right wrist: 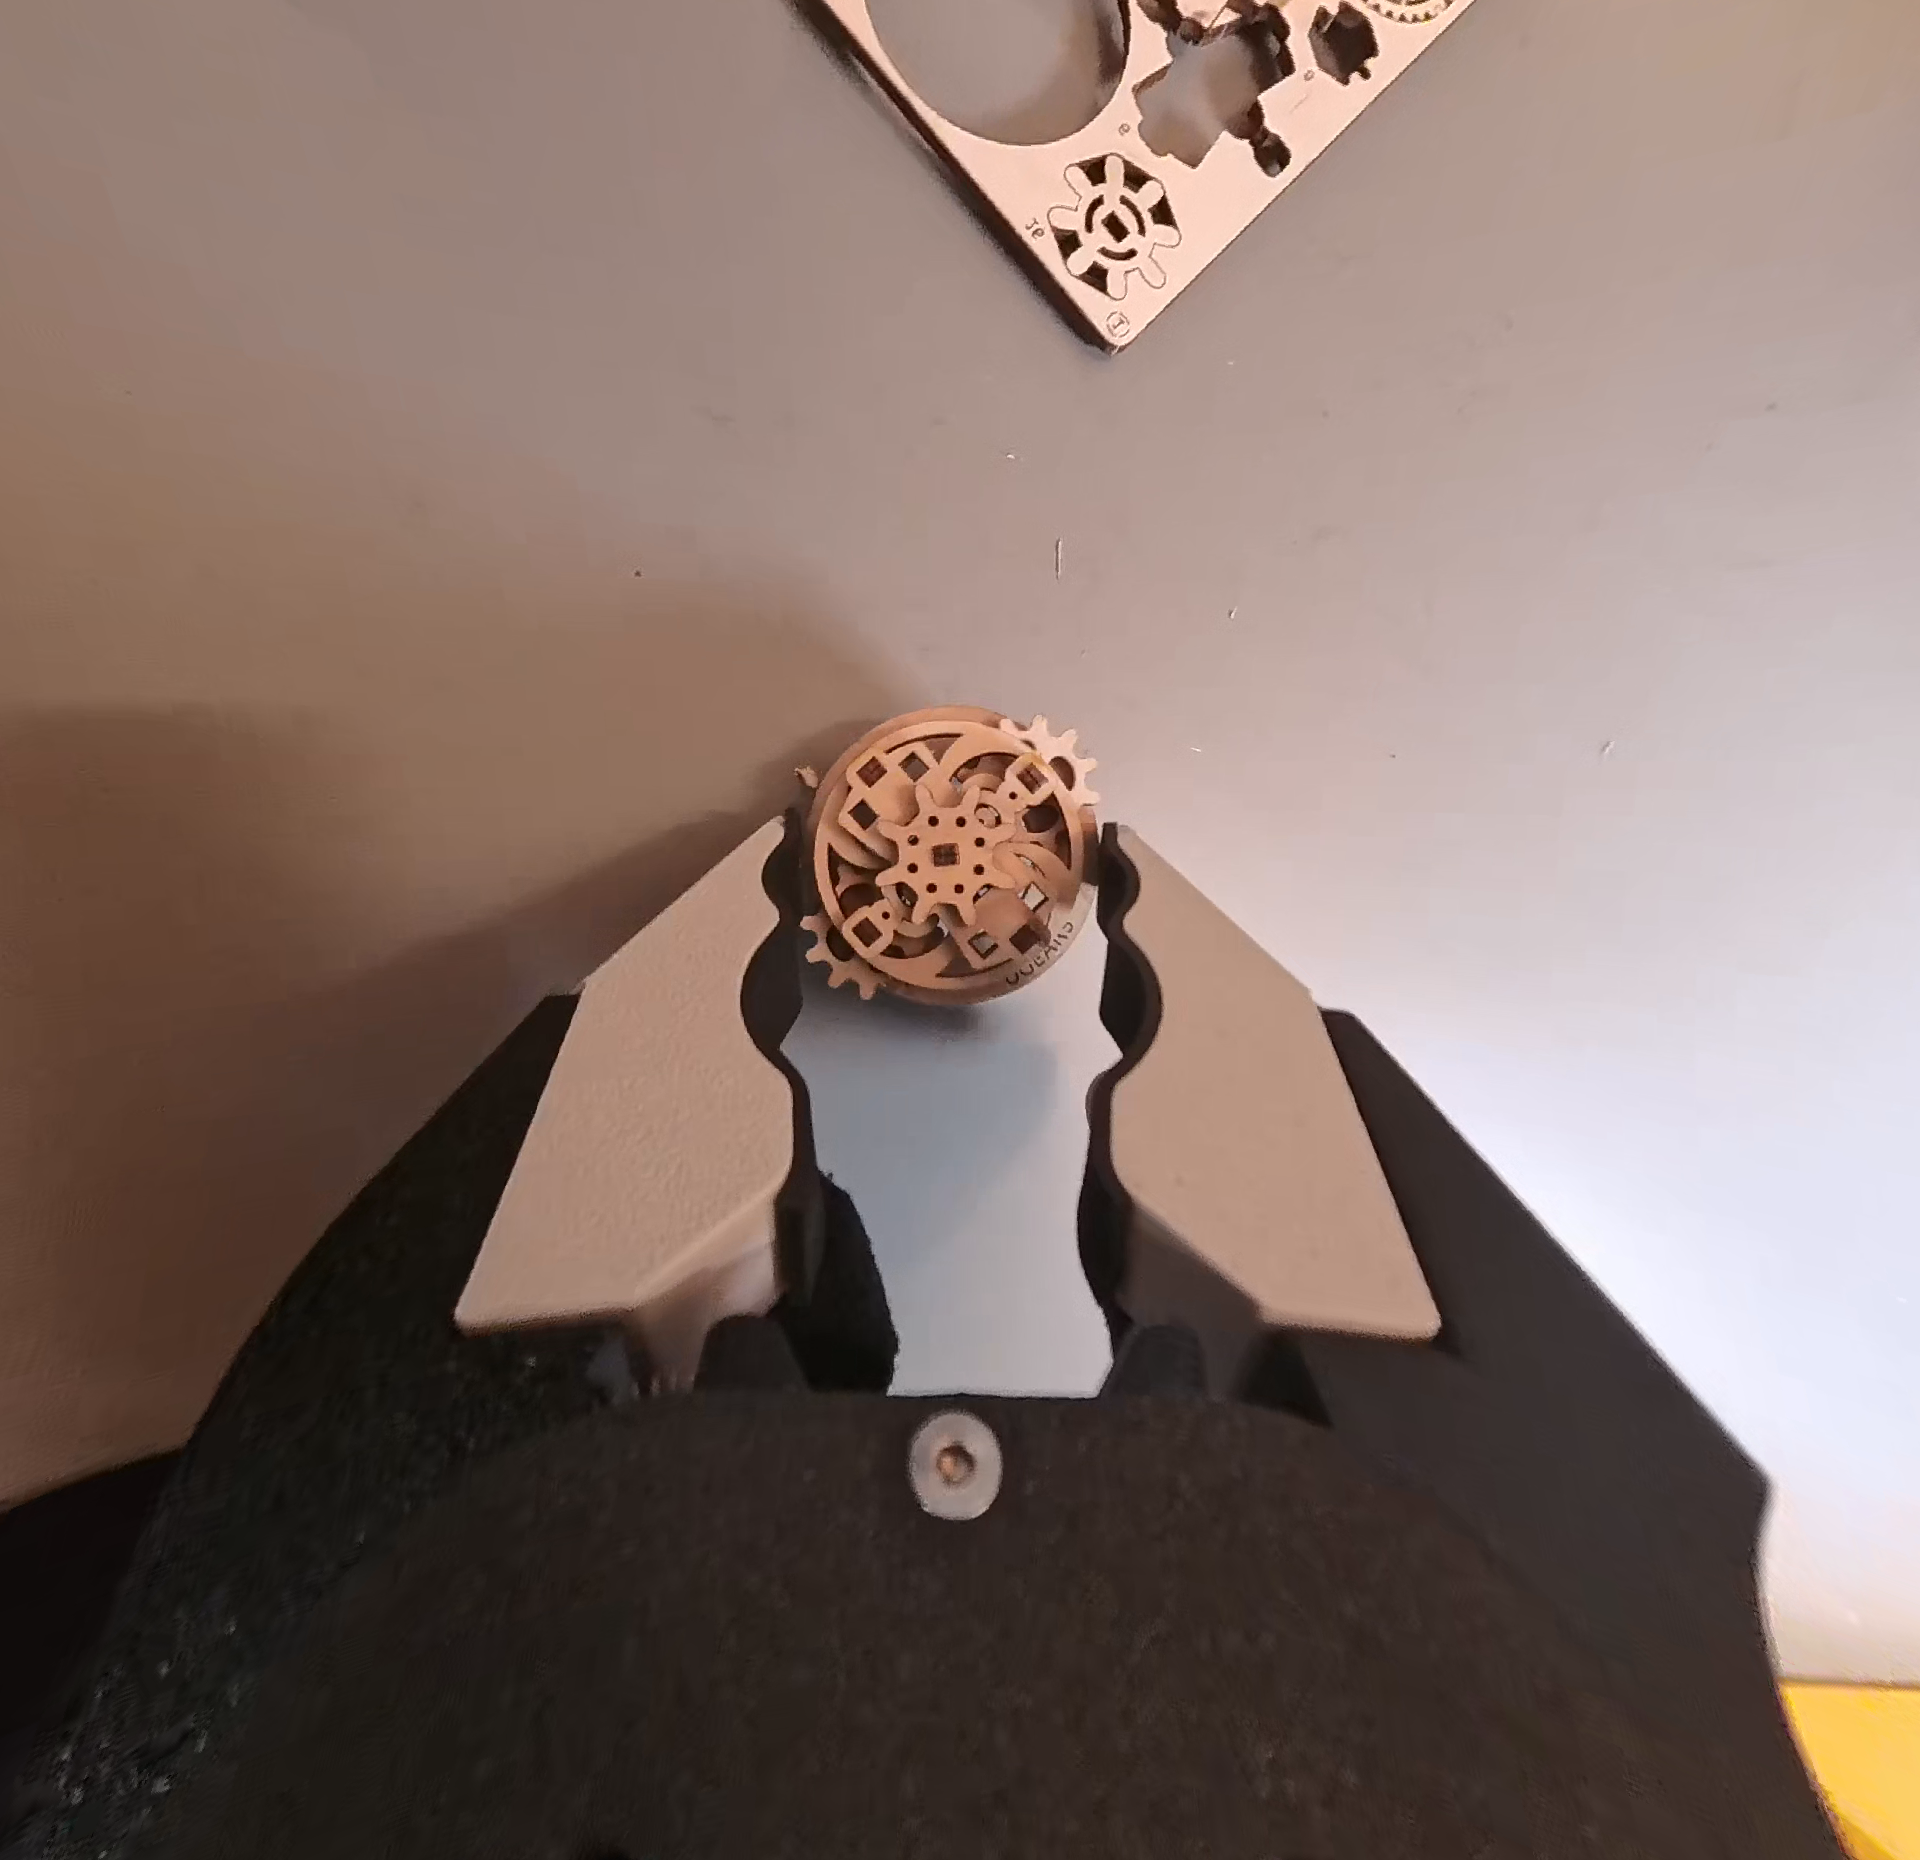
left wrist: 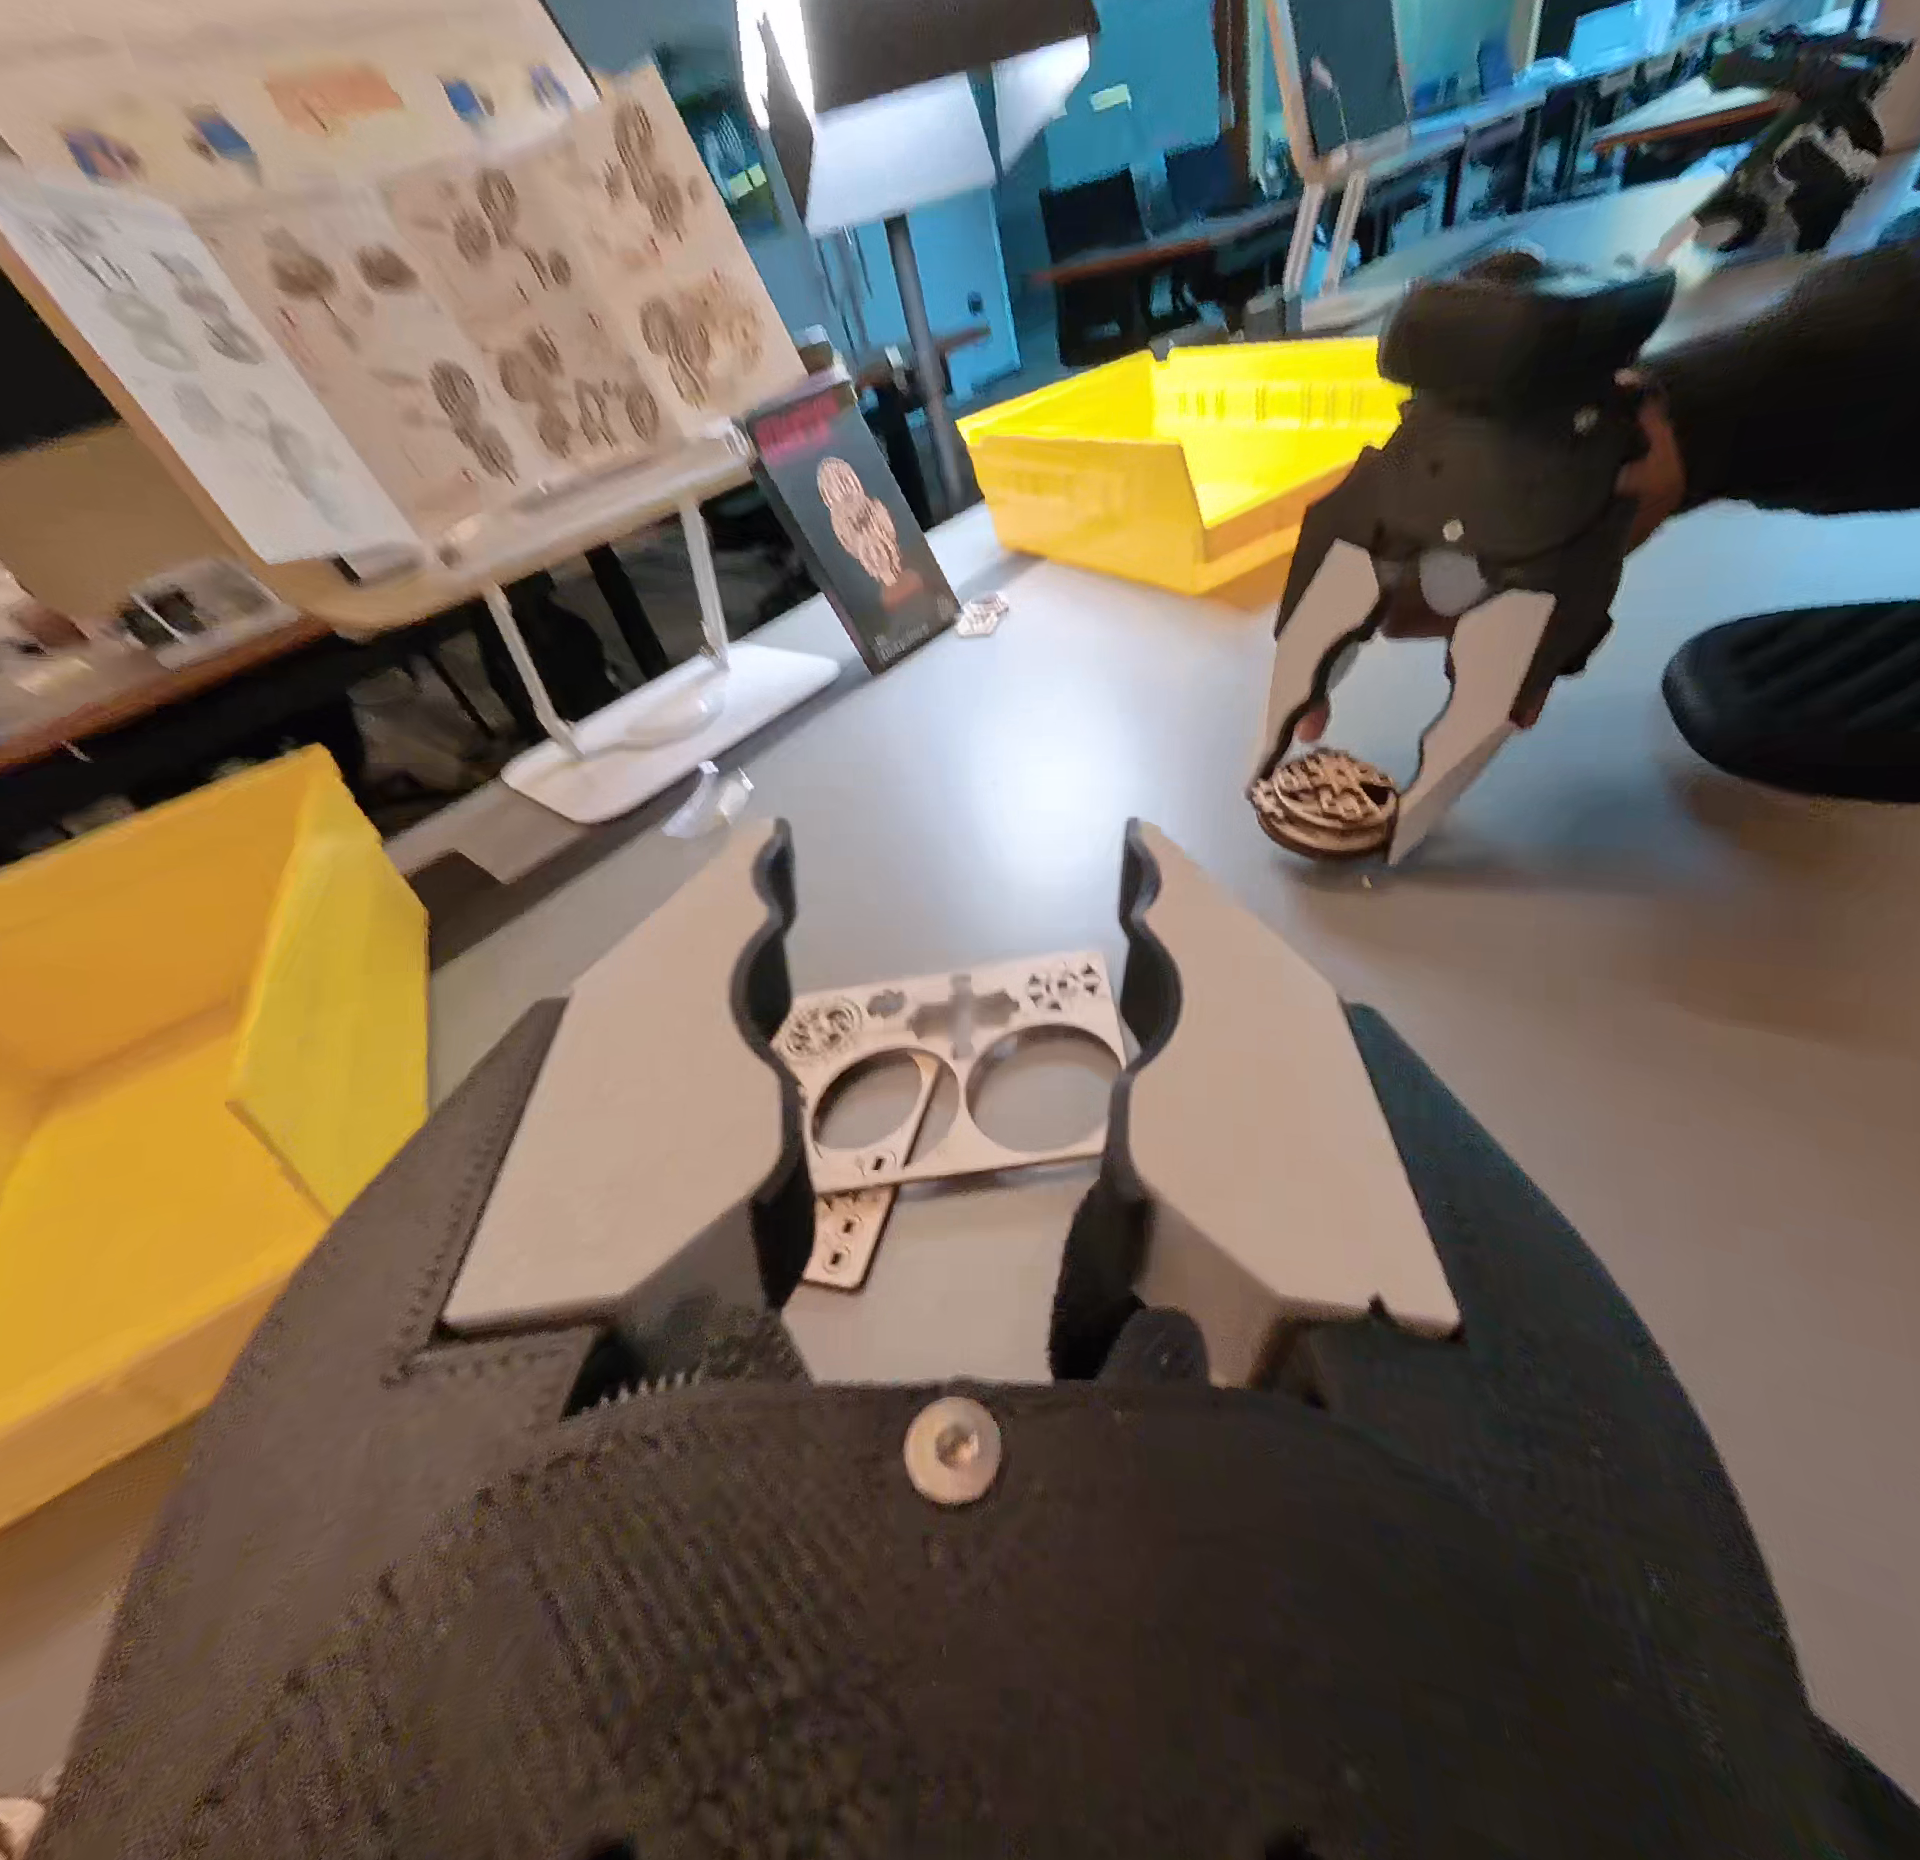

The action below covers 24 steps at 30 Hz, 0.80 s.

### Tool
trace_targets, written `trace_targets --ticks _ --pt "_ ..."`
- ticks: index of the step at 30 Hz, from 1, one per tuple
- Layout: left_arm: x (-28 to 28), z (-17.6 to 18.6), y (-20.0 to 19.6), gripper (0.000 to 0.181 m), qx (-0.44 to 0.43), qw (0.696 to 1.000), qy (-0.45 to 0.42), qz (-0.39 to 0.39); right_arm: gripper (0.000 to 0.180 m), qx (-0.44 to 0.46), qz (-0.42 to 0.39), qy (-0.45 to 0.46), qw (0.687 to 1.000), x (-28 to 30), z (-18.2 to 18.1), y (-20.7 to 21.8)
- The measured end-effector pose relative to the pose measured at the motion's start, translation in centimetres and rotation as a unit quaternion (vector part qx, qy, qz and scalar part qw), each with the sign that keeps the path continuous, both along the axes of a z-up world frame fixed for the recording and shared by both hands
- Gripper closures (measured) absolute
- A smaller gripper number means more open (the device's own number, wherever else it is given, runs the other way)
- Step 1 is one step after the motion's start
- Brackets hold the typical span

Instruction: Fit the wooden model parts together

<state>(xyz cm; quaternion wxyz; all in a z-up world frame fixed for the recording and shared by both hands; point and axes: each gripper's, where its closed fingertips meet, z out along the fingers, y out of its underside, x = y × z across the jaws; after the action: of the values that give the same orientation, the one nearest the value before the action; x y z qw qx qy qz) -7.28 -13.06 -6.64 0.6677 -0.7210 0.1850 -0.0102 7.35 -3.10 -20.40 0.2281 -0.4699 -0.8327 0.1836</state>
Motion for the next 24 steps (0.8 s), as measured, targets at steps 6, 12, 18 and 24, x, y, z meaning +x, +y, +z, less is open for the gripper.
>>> trace_targets --ticks 6,12,18,24 --pt "1.5 -3.7 2.2 0.109 -0.077 0.996 0.001 -0.045 0.125 -0.009 0.044 -0.044 0.998 -0.6 -0.5 0.6" --pt "5.3 -6.2 6.0 0.109 -0.140 0.984 -0.003 -0.114 0.119 -0.025 0.023 -0.022 0.999 -0.6 1.0 2.4" --pt "8.4 -8.0 9.4 0.113 -0.160 0.972 0.023 -0.169 0.124 -0.072 -0.108 0.029 0.991 2.2 1.3 2.8" --pt "11.1 -11.1 11.4 0.125 -0.227 0.948 0.054 -0.217 0.126 -0.097 -0.140 0.034 0.985 1.4 0.1 2.4"
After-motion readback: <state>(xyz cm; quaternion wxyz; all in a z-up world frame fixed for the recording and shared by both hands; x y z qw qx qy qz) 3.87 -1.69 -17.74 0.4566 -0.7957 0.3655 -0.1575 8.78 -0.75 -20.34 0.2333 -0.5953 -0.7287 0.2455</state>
